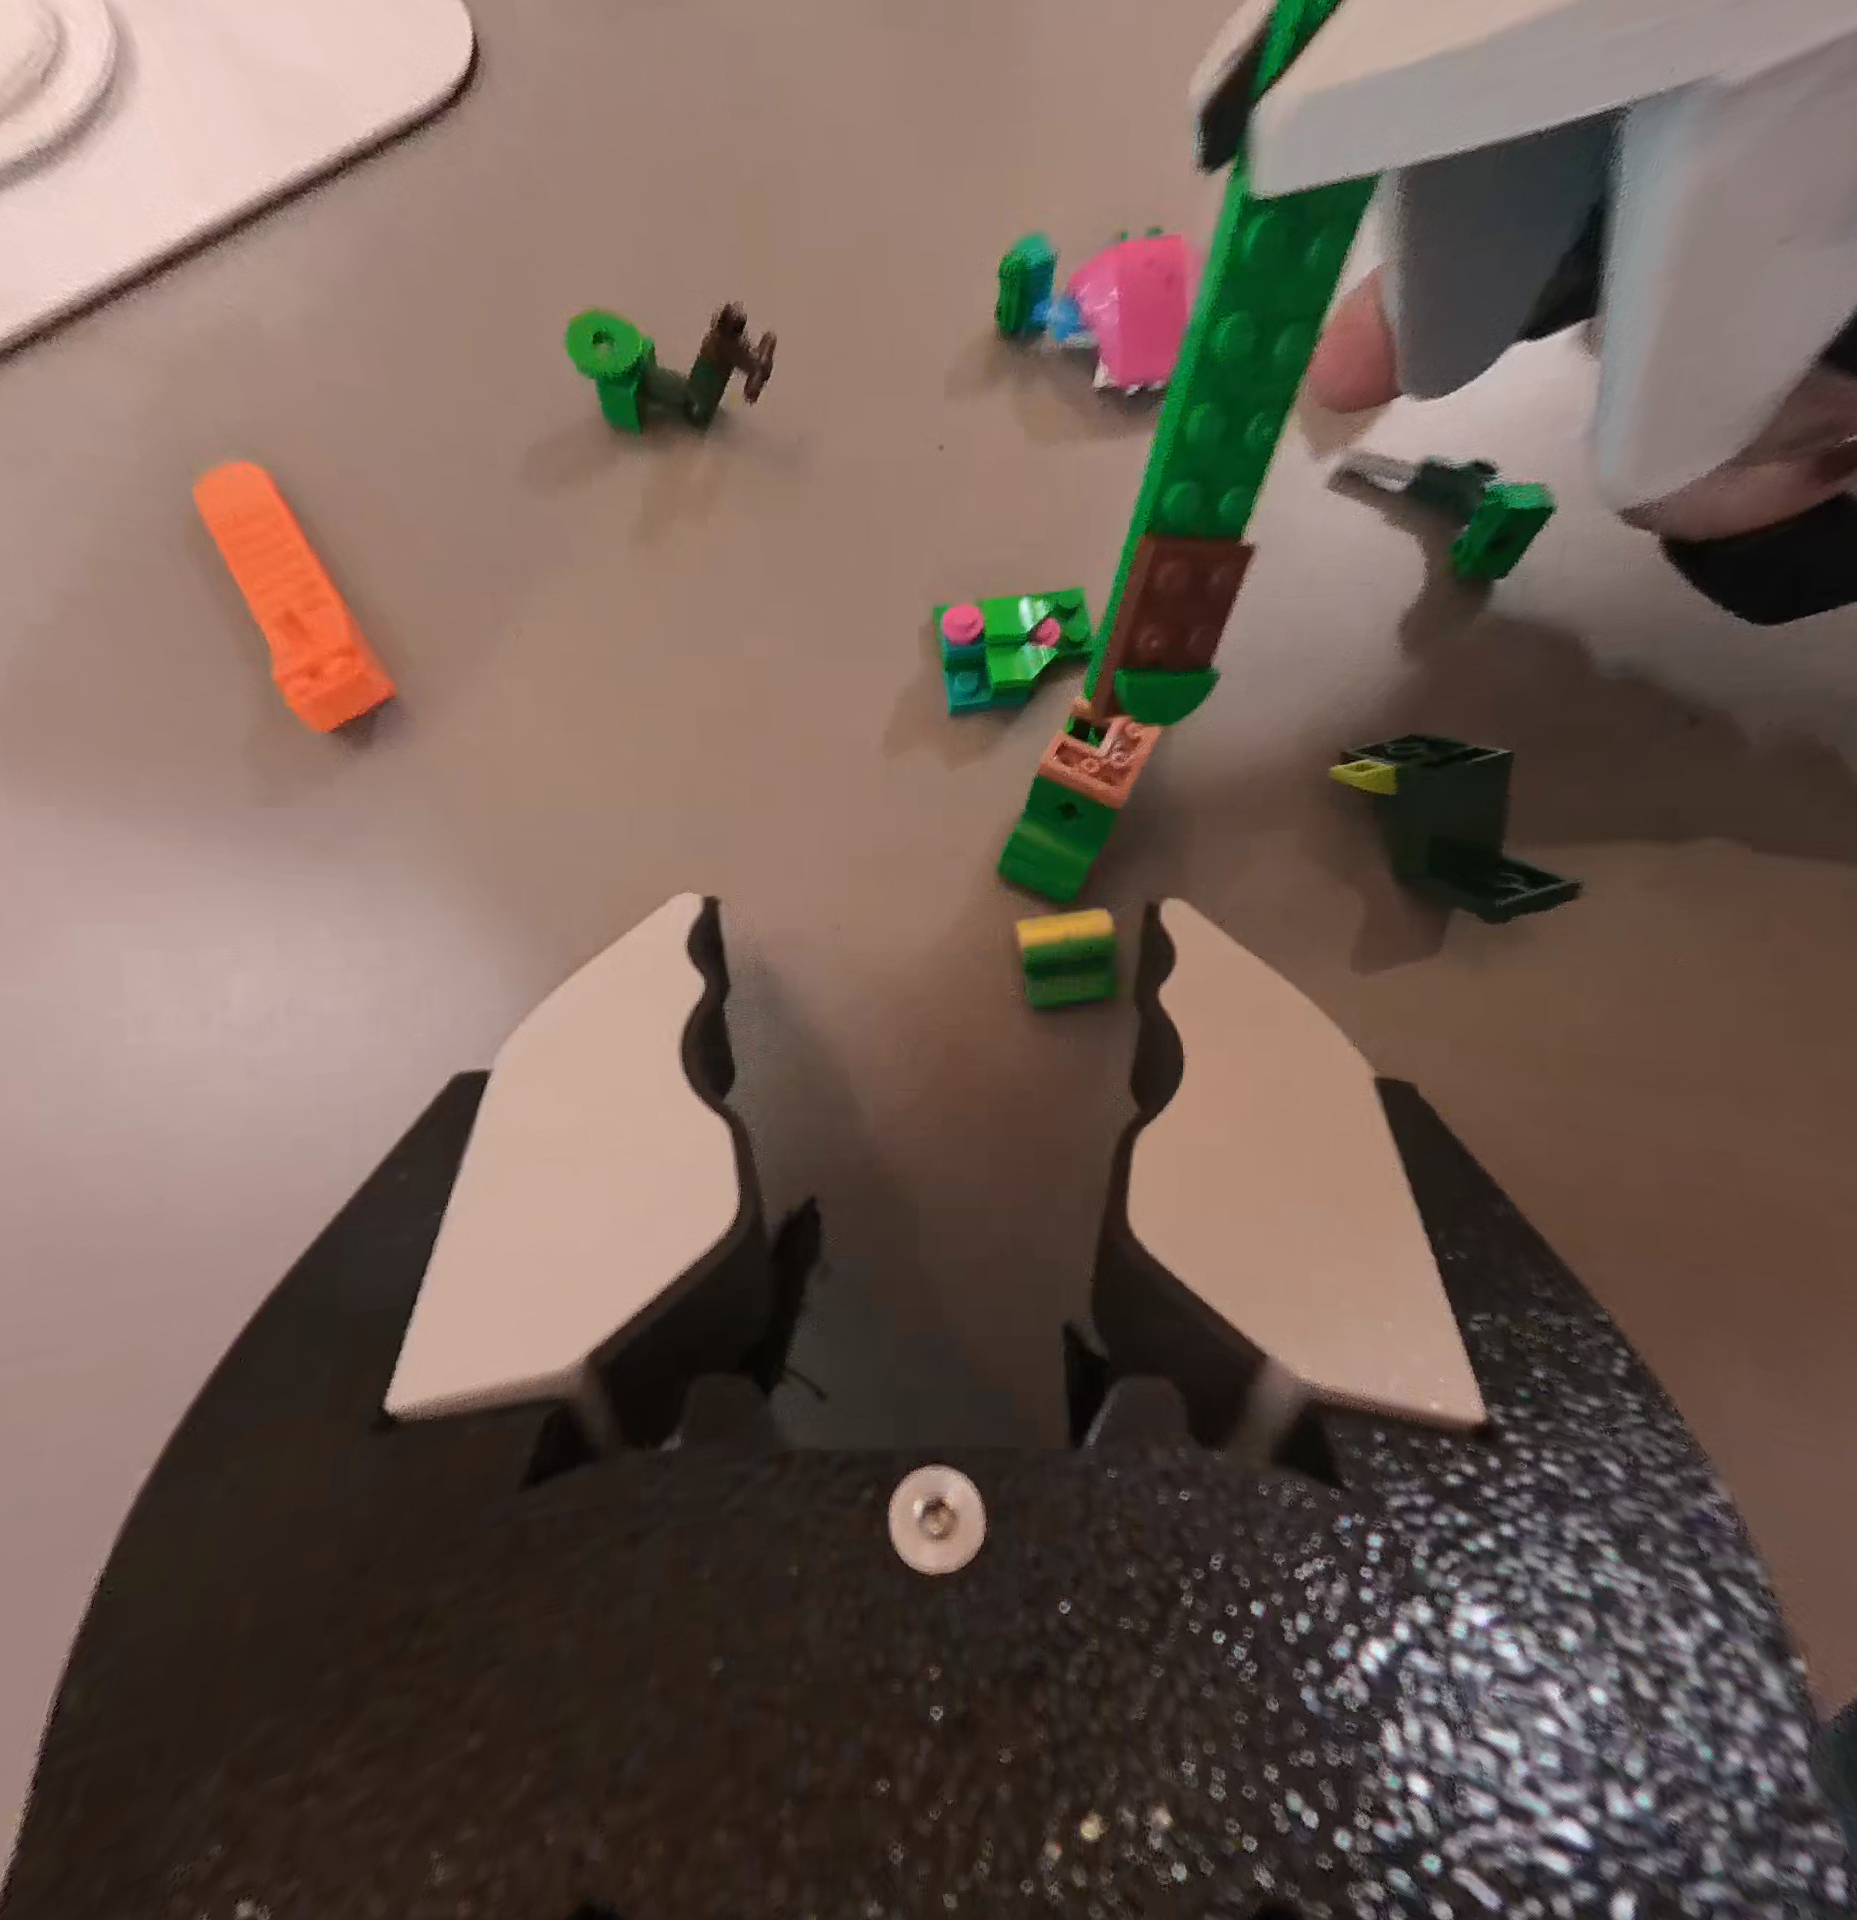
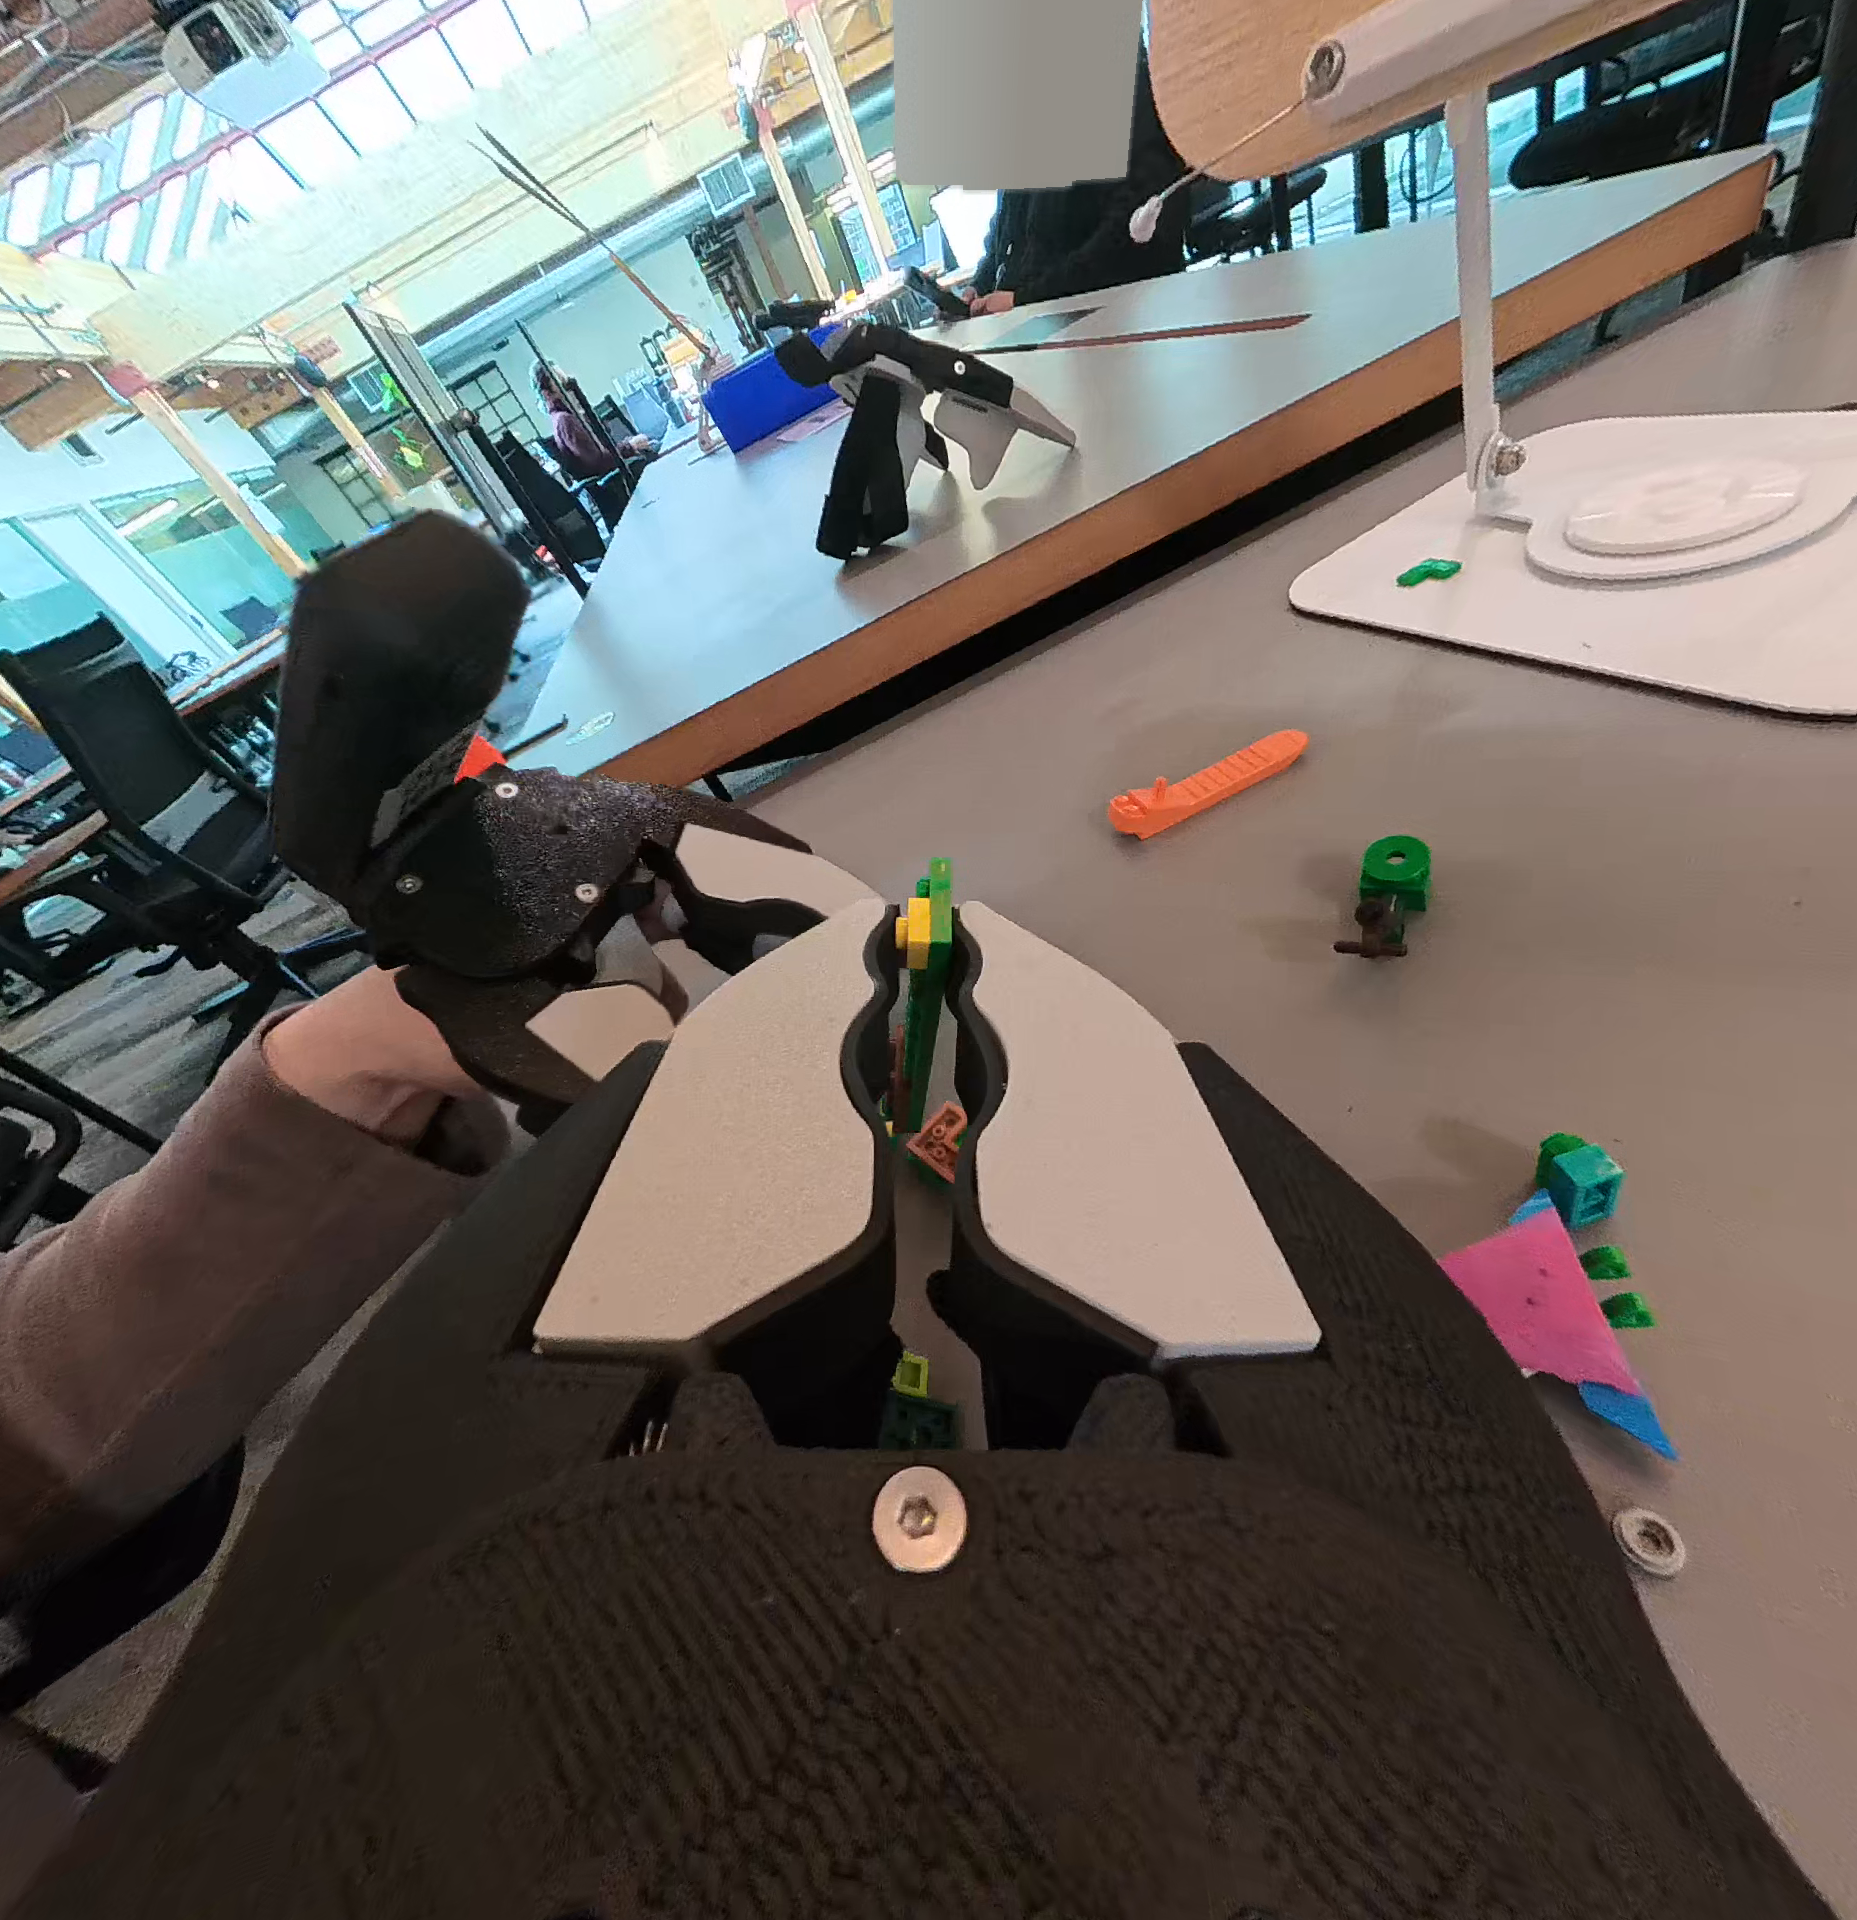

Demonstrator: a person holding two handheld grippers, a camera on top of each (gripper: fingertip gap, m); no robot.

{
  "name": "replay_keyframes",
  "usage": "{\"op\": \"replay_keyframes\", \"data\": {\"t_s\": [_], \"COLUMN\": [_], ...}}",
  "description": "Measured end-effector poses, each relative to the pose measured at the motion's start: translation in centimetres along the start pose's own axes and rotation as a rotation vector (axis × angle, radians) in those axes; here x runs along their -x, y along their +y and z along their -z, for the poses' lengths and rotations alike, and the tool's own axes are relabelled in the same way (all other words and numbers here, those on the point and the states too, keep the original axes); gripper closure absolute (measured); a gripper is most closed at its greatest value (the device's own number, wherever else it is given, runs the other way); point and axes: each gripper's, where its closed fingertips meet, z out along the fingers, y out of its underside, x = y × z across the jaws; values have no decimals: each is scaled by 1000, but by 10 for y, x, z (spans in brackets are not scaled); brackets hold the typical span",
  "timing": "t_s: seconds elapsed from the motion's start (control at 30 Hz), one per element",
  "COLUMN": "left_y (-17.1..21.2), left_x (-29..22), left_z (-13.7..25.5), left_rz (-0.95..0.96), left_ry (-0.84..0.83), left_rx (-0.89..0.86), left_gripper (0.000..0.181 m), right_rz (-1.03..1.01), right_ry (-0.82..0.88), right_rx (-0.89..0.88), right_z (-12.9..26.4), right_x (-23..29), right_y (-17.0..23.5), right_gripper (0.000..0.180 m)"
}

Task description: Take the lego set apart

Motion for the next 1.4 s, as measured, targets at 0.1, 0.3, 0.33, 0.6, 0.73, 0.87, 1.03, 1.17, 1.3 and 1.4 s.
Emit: {"op": "replay_keyframes", "data": {"t_s": [0.1, 0.3, 0.33, 0.6, 0.73, 0.87, 1.03, 1.17, 1.3, 1.4], "left_y": [-9, -38, -46, -66, -70, -71, -70, -68, -62, -58], "left_x": [-1, -26, -31, -30, -22, -21, -30, -44, -51, -51], "left_z": [4, 12, 17, 37, 35, 29, 32, 45, 50, 48], "left_rz": [-8, -73, -62, -116, -306, -396, -298, -186, -124, -105], "left_ry": [7, 110, 137, 113, -118, -234, -76, 178, 329, 356], "left_rx": [-62, -236, -289, -458, -456, -419, -447, -516, -517, -505], "left_gripper": [107, 114, 124, 137, 140, 164, 164, 165, 164, 164], "right_rz": [7, -50, -74, -73, -71, -69, 43, 97, 102, 108], "right_ry": [1, -97, -130, -135, -91, -57, -73, -178, -258, -268], "right_rx": [-8, -57, -68, -137, -160, -175, -145, -105, -62, -44], "right_z": [-1, -2, -2, 3, 2, -1, 2, 9, 12, 12], "right_x": [1, 15, 19, 21, 19, 19, 25, 36, 41, 40], "right_y": [-1, -6, -8, -19, -21, -21, -20, -17, -9, -5], "right_gripper": [173, 174, 174, 174, 174, 174, 174, 174, 173, 173]}}
